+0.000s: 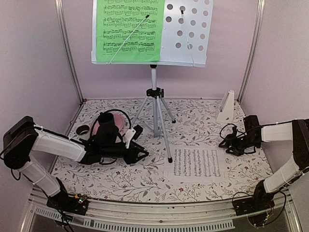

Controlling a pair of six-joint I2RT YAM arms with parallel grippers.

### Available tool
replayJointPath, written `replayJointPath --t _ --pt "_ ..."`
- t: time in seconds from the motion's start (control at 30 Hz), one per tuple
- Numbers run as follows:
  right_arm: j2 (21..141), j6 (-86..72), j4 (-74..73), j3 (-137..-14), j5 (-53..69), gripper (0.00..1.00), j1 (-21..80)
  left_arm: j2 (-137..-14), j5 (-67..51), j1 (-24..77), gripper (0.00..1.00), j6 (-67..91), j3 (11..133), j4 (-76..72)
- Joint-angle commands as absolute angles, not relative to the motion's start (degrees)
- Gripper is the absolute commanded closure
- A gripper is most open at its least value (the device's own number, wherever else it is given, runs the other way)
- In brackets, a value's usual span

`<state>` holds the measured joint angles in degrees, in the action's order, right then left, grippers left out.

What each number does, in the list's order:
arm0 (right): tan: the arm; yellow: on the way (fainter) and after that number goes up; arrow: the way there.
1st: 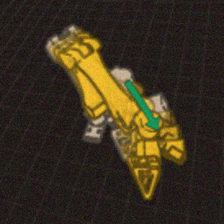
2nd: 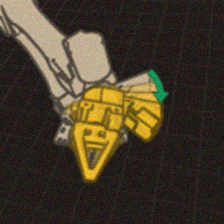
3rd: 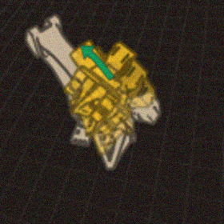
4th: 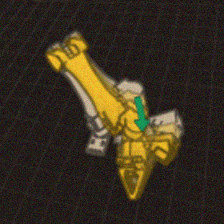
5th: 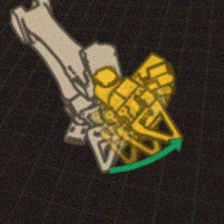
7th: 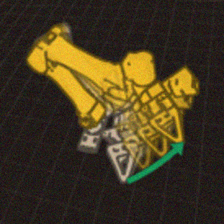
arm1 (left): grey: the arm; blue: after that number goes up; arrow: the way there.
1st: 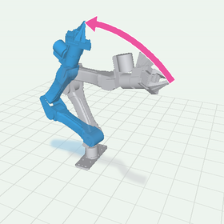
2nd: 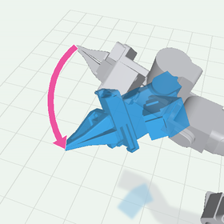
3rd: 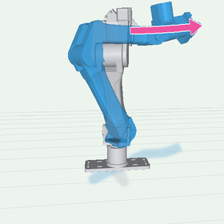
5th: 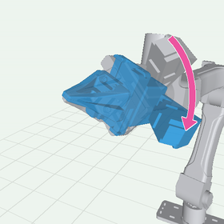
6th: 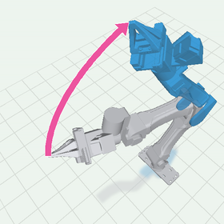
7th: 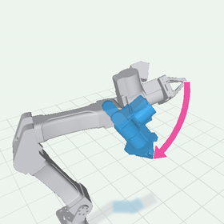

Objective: Set up the instrument practice props

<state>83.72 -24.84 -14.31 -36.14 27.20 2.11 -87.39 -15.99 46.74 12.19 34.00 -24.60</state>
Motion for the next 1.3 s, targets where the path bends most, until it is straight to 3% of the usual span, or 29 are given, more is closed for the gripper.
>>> replayJointPath --t 0.0,0.43,0.87,1.1,1.27 --pt "86.19 -25.63 -10.87 -35.06 29.87 0.42 1.89 -87.04 -14.43 55.33 0.59 5.20 31.46 -26.12" --pt "84.58 -25.35 -10.72 -35.38 31.75 0.45 1.86 -96.02 1.13 67.27 0.59 -24.15 39.69 -18.92" --pt "82.56 -25.84 -11.85 -36.79 32.99 0.40 1.49 -106.22 10.07 73.59 0.58 -38.84 44.59 -17.58" --pt "80.32 -26.61 -12.70 -36.89 33.51 0.39 0.66 -111.56 17.04 74.24 0.64 -44.35 49.50 -18.99" --pt "78.58 -27.26 -13.74 -37.98 34.01 0.38 0.00 -111.83 16.25 75.56 0.73 -47.88 50.10 -21.94"
